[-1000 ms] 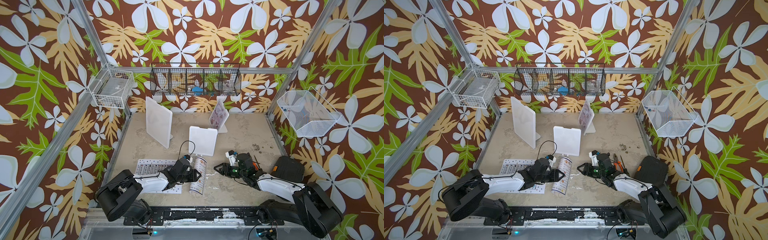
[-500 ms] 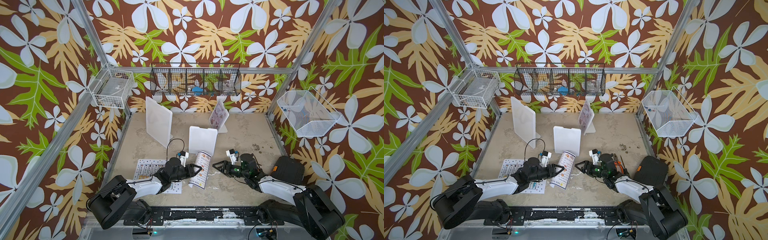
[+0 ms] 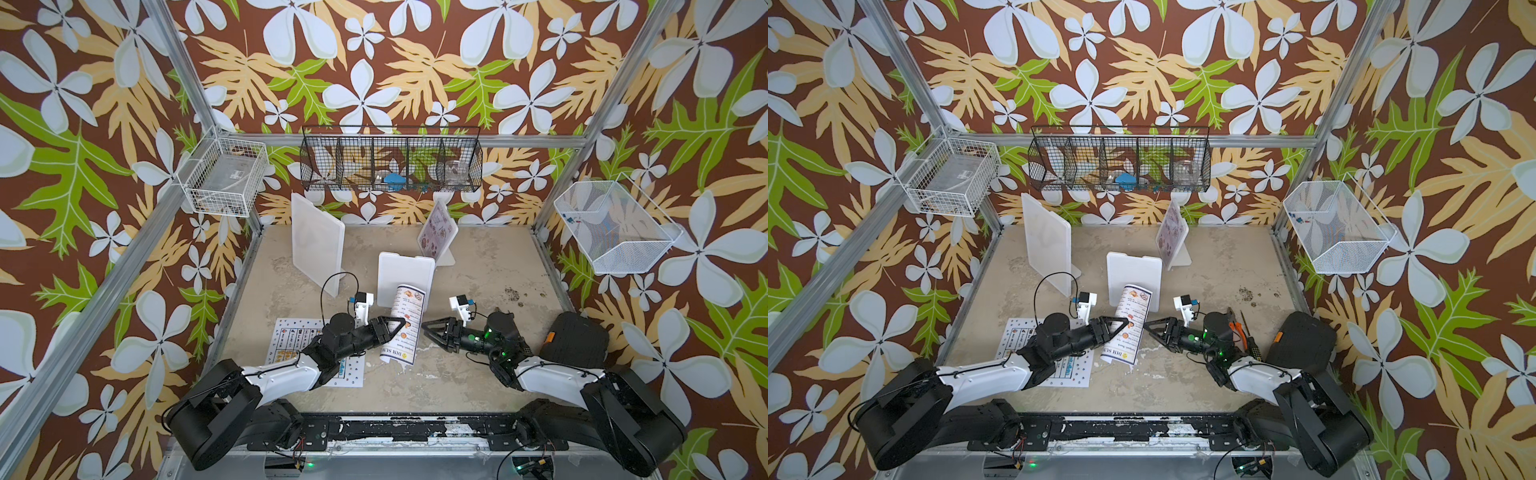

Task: Insert the menus into the narrow rack
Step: Pick up the menu from the center of the board.

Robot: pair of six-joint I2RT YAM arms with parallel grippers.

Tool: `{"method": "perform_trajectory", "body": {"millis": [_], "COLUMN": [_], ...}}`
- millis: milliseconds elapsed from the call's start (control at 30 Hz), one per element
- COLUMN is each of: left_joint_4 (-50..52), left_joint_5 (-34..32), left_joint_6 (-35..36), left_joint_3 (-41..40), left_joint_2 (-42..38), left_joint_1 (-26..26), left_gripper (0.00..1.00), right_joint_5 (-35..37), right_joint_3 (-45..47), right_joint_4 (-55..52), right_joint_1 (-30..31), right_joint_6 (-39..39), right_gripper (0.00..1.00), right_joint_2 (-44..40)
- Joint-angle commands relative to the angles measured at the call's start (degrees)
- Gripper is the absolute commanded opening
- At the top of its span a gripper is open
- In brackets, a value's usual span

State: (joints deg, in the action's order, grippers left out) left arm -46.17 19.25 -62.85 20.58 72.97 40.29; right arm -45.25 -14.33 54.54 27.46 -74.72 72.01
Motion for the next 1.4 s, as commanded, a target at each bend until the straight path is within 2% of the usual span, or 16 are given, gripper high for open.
{"method": "perform_trajectory", "body": {"millis": [0,200,400,533,767,1167,1267,1367], "left_joint_4": [-3.5,-6.4,-5.2,-3.5,-2.3,-1.1,0.2,2.7], "left_joint_5": [-1.0,-0.8,-2.8,-4.4,-4.7,-4.5,-4.8,-5.8], "left_joint_6": [-0.8,-2.2,-2.2,-2.1,-1.6,-0.4,0.6,2.1], "left_joint_3": [0.9,1.7,1.8,1.7,2.2,2.3,2.6,3.2], "left_joint_2": [0.7,1.9,1.3,0.9,1.1,0.7,0.4,-0.4], "left_joint_1": [0.0,0.0,0.0,0.0,0.0,0.0,0.0,0.0], "left_gripper": [0.51,0.51,0.51,0.52,0.52,0.52,0.54,0.55], "right_joint_5": [-1.2,-0.9,-1.0,-0.9,-0.7,0.3,0.6,1.5], "right_joint_3": [-0.7,-1.5,-0.6,-0.6,-1.4,-3.1,-3.3,-4.6], "right_joint_4": [8.5,11.7,19.7,20.8,17.1,14.6,11.9,4.2], "right_joint_1": [0.7,2.8,3.7,3.7,3.7,4.3,4.3,4.3], "right_joint_6": [-3.9,-5.6,-10.4,-11.4,-9.8,-8.0,-6.2,-1.0], "right_gripper": [0.71,0.69,0.59,0.52,0.41,0.29,0.21,0.1], "right_joint_2": [0.5,3.1,5.1,4.7,3.1,5.5,4.9,2.7]}}
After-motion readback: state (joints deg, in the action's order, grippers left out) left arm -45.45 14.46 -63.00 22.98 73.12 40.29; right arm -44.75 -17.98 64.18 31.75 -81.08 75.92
